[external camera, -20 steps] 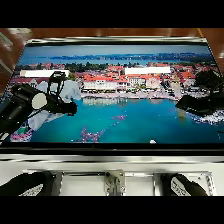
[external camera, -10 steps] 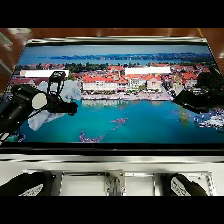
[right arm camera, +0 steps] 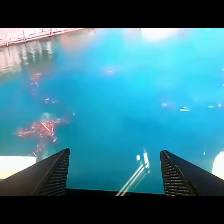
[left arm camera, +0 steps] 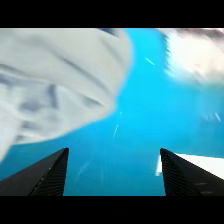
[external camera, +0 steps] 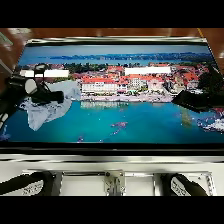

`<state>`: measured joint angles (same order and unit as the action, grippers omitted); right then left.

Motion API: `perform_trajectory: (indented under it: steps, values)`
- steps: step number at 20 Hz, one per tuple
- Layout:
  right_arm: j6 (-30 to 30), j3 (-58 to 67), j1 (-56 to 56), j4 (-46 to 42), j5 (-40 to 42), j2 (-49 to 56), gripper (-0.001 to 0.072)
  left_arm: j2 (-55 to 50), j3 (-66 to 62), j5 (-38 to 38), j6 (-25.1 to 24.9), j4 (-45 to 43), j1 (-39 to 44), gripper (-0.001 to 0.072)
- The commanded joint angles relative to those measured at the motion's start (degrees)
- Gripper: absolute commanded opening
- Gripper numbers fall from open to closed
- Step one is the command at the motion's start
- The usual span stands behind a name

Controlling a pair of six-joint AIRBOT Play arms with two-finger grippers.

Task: Fold the shirts.

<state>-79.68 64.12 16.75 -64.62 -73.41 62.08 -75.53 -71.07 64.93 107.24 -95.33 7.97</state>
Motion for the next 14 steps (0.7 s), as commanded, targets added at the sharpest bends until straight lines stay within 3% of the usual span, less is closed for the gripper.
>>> perform_trajectory:
  steps: [1, 5, 13, 14]
  values:
    - [1.6, 0.0, -0.1, -0.2, 0.0, 0.0, 0.0687, -7.9, -4.8, -1.2, 2.6, 4.4, -13.2, 0.072]
    - [2.4, 0.0, -0.1, -0.2, 2.1, 0.0, 0.0688, -17.4, -6.4, -3.2, 1.3, 12.1, -19.7, 0.072]
    - [1.7, 0.0, -0.1, 0.3, 2.7, 0.0, 0.0688, -24.7, -6.4, -17.5, 1.5, 19.2, -19.0, 0.072]
    - [1.3, 0.0, -0.1, 0.4, 2.7, 0.0, 0.0688, -24.8, -6.4, -18.5, 1.2, 21.0, -19.0, 0.0491]
